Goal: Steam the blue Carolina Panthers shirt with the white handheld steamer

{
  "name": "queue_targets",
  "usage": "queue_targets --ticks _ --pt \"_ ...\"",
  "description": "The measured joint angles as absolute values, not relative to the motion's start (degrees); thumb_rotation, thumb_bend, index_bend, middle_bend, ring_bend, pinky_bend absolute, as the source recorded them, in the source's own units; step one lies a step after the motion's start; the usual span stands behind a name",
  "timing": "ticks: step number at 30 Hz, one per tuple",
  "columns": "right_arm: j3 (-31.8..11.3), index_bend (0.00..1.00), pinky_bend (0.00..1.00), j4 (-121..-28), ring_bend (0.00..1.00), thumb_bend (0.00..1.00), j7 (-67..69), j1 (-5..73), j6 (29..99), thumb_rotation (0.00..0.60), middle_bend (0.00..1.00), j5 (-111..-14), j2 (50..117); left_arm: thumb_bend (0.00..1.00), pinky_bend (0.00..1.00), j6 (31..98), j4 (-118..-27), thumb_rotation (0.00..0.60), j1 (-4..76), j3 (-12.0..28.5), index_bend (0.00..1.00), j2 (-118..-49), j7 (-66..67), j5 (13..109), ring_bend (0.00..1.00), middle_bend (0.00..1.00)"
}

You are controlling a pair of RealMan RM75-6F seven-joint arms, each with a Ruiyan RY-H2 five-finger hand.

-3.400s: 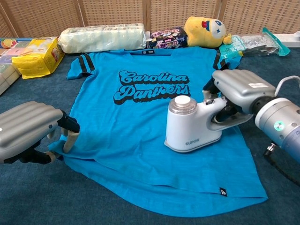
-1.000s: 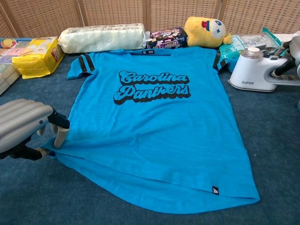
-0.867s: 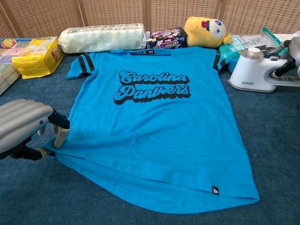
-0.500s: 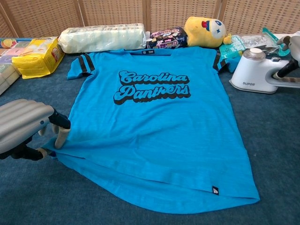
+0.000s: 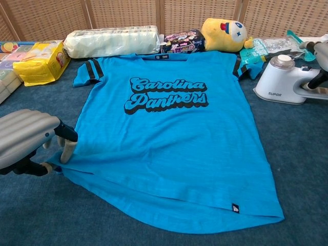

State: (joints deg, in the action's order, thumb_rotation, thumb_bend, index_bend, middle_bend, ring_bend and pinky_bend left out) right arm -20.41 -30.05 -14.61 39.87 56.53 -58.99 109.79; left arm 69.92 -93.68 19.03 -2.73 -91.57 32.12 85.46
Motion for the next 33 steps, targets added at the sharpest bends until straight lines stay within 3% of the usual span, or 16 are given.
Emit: queue_targets --ticks 5,10,20,33 --pt "-19.57 0.00 0.05 -30.89 0.05 0.42 -14.25 39.32 56.36 0.600 0.07 -60.37 109.06 0.48 0.47 69.78 -93.56 0.600 19.09 -2.73 0.66 -91.73 32.18 85.39 0.44 0.53" --pt "-19.53 0.00 0.05 -31.64 0.05 0.44 -14.49 38.91 56.12 0.600 0.07 -60.56 108.66 0.48 0.47 69.78 -93.47 0.600 19.13 -2.68 0.66 -91.81 32.14 85.37 0.44 0.53" --pt "-19.36 0.00 0.06 -33.76 0.05 0.58 -13.81 37.95 56.99 0.600 0.07 -61.58 107.58 0.48 0.47 69.64 -93.31 0.600 19.26 -2.67 0.66 -92.02 32.03 85.37 0.44 0.53" --pt "-18.61 0.00 0.06 -37.63 0.05 0.54 -14.06 36.21 58.55 0.600 0.07 -62.77 105.48 0.48 0.47 69.44 -93.16 0.600 19.41 -2.74 0.66 -92.13 31.92 85.42 0.44 0.53"
